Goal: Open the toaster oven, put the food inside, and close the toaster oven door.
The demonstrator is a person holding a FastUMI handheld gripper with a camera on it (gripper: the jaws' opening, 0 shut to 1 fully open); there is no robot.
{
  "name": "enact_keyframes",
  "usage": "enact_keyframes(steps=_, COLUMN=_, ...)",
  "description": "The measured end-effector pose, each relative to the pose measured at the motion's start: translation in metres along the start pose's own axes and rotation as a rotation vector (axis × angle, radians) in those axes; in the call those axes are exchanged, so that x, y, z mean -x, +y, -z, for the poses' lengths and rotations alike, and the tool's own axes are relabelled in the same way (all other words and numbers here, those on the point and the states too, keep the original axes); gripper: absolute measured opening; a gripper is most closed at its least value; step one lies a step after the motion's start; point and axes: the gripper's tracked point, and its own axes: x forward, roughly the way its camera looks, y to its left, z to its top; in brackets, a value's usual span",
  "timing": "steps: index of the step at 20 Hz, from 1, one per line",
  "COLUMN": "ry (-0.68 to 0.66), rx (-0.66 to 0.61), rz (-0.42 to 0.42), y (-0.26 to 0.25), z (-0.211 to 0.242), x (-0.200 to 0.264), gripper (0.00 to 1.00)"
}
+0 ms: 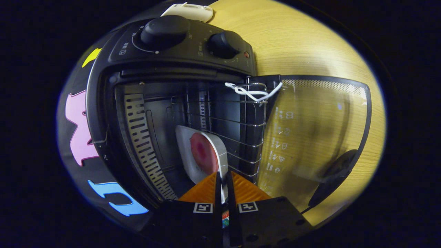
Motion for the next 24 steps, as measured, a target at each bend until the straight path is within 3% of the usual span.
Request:
enact_keyframes(steps=1, ry=0.01, rx=0.001, rz=-0.009, y=0.001, z=0.002, x=0.005, gripper=0.12)
enact_keyframes(steps=3, ry=0.015, rx=0.055, rz=-0.018, y=0.002, z=0.003, x=0.015, gripper=0.44)
enact_keyframes(steps=5, ry=0.032, rx=0.107, rz=-0.009, y=-0.002, z=0.007, x=0.027, gripper=0.63)
enact_keyframes(steps=6, ry=0.037, rx=0.131, rz=-0.011, y=-0.004, z=0.007, x=0.037, gripper=0.66)
enact_keyframes(steps=7, ry=0.036, rx=0.157, rz=-0.015, y=-0.006, z=0.008, x=0.046, gripper=0.8)
enact_keyframes(steps=8, ry=0.035, rx=0.195, rz=-0.008, y=-0.011, z=0.008, x=0.057, gripper=0.81)
enact_keyframes(steps=10, ry=0.034, rx=0.322, rz=0.015, y=-0.023, z=0.007, x=0.077, gripper=0.99)
enact_keyframes(steps=18, ry=-0.018, rx=0.876, rz=0.009, y=-0.043, z=0.0, x=0.139, gripper=0.99)
enact_keyframes(steps=24, ry=-0.085, rx=1.354, rz=0.119, y=-0.083, z=-0.01, x=0.14, gripper=0.99)
